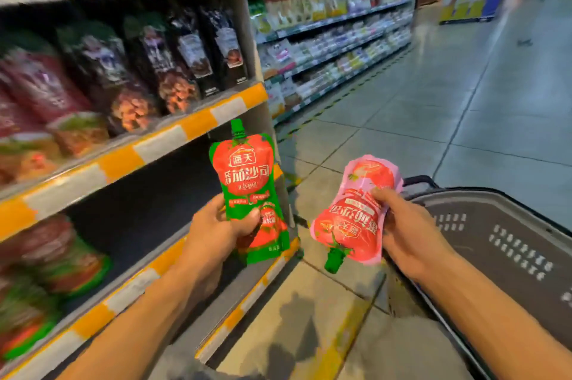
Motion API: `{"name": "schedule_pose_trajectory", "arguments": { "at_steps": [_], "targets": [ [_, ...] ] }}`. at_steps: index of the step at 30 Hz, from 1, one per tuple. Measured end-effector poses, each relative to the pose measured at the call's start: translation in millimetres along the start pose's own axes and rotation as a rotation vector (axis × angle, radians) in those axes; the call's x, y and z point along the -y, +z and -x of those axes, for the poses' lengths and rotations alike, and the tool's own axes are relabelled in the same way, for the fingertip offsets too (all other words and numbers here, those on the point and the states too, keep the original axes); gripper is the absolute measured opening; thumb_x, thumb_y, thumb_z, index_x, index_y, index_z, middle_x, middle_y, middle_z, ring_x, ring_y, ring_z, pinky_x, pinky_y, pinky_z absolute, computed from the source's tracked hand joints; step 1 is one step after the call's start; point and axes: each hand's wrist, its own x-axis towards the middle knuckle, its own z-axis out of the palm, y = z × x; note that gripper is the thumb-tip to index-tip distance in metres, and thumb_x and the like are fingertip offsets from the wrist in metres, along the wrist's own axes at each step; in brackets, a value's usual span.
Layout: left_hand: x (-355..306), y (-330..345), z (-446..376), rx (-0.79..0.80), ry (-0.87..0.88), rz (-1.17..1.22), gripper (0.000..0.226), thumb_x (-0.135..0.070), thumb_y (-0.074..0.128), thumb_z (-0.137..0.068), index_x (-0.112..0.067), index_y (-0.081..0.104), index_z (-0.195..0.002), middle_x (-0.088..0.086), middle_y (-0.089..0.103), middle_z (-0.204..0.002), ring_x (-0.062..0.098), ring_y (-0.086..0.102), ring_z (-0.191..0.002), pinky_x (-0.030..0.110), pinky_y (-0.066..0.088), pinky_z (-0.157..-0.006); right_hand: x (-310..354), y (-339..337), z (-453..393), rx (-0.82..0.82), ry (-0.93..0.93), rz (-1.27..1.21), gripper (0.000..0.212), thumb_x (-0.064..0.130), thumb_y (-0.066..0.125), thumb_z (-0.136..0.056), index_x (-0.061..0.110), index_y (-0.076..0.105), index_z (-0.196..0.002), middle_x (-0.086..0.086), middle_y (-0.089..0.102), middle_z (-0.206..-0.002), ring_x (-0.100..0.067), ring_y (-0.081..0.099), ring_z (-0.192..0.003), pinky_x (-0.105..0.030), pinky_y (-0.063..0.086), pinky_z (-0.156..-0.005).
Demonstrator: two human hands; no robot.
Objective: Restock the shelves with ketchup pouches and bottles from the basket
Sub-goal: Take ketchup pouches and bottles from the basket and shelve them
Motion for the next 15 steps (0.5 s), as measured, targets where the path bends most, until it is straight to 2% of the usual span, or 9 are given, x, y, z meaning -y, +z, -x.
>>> {"name": "schedule_pose_trajectory", "arguments": {
  "at_steps": [4, 6, 9, 13, 15],
  "targets": [
    [-1, -88, 24, -0.197, 0.038, 0.057, 0.037, 0.006, 0.073, -0.08, -0.01, 0.066, -0.113, 0.009, 0.077, -0.103, 0.025, 0.073, -0.093, 0.037, 0.06, -0.078, -32, 69, 13, 0.139, 0.072, 0.089, 0.026, 0.017, 0.065, -0.093, -0.001, 0.066, -0.111, -0.012, 0.074, -0.083, -0.019, 0.068, -0.071, -0.036, 0.058, -0.063],
    [6, -131, 35, -0.283, 0.037, 0.048, 0.038, 0.002, 0.075, -0.081, -0.014, 0.066, -0.114, 0.006, 0.077, -0.105, 0.024, 0.073, -0.098, 0.041, 0.058, -0.085, -54, 101, 18, 0.189, 0.128, 0.134, 0.027, 0.018, 0.065, -0.093, -0.001, 0.066, -0.111, -0.014, 0.075, -0.087, -0.019, 0.07, -0.069, -0.033, 0.059, -0.058],
    [21, -184, 52, -0.409, 0.033, 0.06, 0.038, 0.004, 0.076, -0.081, -0.016, 0.067, -0.112, 0.003, 0.077, -0.104, 0.023, 0.072, -0.097, 0.041, 0.057, -0.086, -86, 146, 27, 0.276, 0.211, 0.23, 0.036, 0.021, 0.065, -0.093, -0.004, 0.064, -0.119, -0.022, 0.072, -0.106, -0.027, 0.069, -0.082, -0.043, 0.057, -0.074],
    [44, -226, 68, -0.574, 0.02, 0.035, 0.038, 0.01, 0.076, -0.077, -0.017, 0.068, -0.101, -0.002, 0.077, -0.091, 0.016, 0.072, -0.086, 0.032, 0.057, -0.078, -125, 190, 36, 0.361, 0.278, 0.342, 0.035, 0.021, 0.062, -0.096, -0.004, 0.064, -0.12, -0.024, 0.072, -0.11, -0.032, 0.067, -0.091, -0.051, 0.053, -0.087],
    [54, -237, 68, -0.608, 0.028, 0.012, 0.038, 0.011, 0.077, -0.077, -0.017, 0.068, -0.102, -0.003, 0.077, -0.091, 0.011, 0.072, -0.084, 0.025, 0.057, -0.073, -144, 204, 36, 0.398, 0.302, 0.377, 0.034, 0.022, 0.062, -0.097, -0.004, 0.065, -0.119, -0.026, 0.071, -0.113, -0.035, 0.066, -0.097, -0.057, 0.05, -0.096]
  ]
}}
